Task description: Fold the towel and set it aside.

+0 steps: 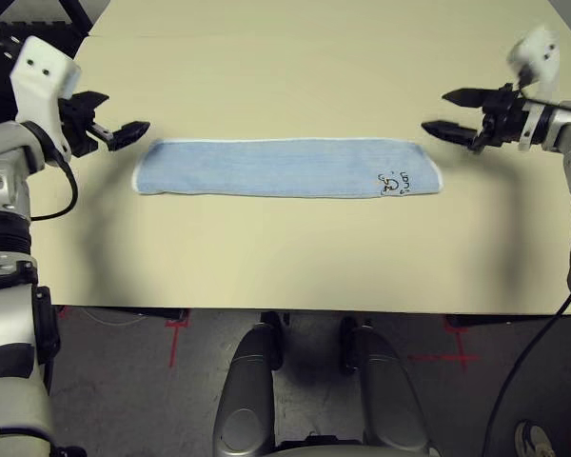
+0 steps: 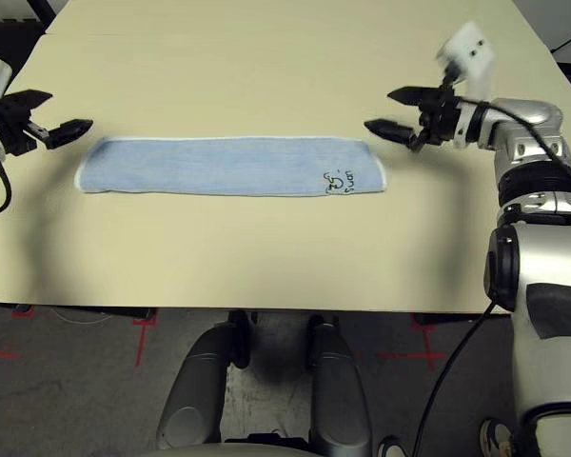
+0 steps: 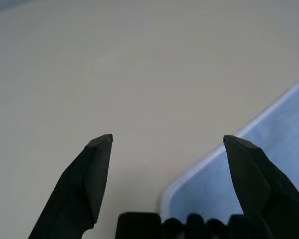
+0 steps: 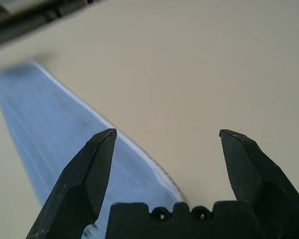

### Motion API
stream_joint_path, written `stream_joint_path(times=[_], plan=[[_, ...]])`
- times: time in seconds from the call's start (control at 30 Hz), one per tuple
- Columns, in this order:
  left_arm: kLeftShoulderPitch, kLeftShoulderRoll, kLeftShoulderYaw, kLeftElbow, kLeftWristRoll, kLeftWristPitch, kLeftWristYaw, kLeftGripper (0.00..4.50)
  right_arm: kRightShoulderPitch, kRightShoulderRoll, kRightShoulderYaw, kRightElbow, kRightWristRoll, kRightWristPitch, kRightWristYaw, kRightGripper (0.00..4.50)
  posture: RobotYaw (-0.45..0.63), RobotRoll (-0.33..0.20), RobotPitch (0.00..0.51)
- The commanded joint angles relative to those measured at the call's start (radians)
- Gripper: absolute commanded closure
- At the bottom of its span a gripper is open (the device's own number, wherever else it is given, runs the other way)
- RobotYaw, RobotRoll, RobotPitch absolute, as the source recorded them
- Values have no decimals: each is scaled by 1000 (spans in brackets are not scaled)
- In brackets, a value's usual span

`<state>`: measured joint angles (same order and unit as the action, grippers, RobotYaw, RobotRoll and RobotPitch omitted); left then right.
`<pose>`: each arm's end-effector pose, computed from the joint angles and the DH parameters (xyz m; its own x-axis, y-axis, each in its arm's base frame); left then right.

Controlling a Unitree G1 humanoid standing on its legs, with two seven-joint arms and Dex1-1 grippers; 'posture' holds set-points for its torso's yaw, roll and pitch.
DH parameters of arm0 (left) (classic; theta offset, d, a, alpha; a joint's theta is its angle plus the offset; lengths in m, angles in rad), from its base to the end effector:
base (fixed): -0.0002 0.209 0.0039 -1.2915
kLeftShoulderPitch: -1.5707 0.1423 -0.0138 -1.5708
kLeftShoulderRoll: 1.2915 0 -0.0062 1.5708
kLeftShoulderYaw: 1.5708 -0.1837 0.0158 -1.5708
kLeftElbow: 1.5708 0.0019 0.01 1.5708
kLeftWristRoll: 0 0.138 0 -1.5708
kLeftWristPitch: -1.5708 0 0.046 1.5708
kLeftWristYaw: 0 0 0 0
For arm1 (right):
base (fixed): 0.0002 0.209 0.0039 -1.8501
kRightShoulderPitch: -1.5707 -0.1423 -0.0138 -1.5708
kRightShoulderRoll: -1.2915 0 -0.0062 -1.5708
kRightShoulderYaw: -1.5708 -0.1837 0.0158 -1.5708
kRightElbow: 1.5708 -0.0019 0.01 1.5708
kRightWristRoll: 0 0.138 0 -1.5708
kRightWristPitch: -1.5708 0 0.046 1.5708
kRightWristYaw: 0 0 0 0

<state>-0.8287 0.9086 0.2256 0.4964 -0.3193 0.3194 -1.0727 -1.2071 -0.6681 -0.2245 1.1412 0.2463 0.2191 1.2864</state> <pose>0.2787 0.3421 0.2719 0.8242 -0.5652 -0.0342 0.5437 0.7732 0.3264 0.3445 -0.3014 0.2411 0.6269 0.7768 0.0596 -0.7789 0.6265 0.0272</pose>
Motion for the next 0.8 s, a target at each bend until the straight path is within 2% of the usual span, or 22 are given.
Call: stream_joint_path(times=[0.03, 0.2, 0.37, 0.63, 0.8], plan=[[130, -15, 41, -153, -102, 116, -34, 0, 94, 8, -53, -109, 85, 185, -23, 32, -30, 0, 265], [269, -31, 68, -321, -182, 156, -46, 0, 224, 20, -117, -328, 194, 406, -124, 32, -32, 0, 262], [347, -29, 20, -379, -150, 75, -74, 0, 317, 16, -168, -500, 302, 644, -221, 32, -32, 0, 261], [363, -18, -37, -370, -103, 4, -91, 0, 462, -68, -160, -647, 383, 879, -262, 32, -28, 0, 258], [360, -17, -58, -345, -71, -44, -98, 0, 528, -83, -212, -702, 444, 1009, -321, 32, -35, 0, 256]])
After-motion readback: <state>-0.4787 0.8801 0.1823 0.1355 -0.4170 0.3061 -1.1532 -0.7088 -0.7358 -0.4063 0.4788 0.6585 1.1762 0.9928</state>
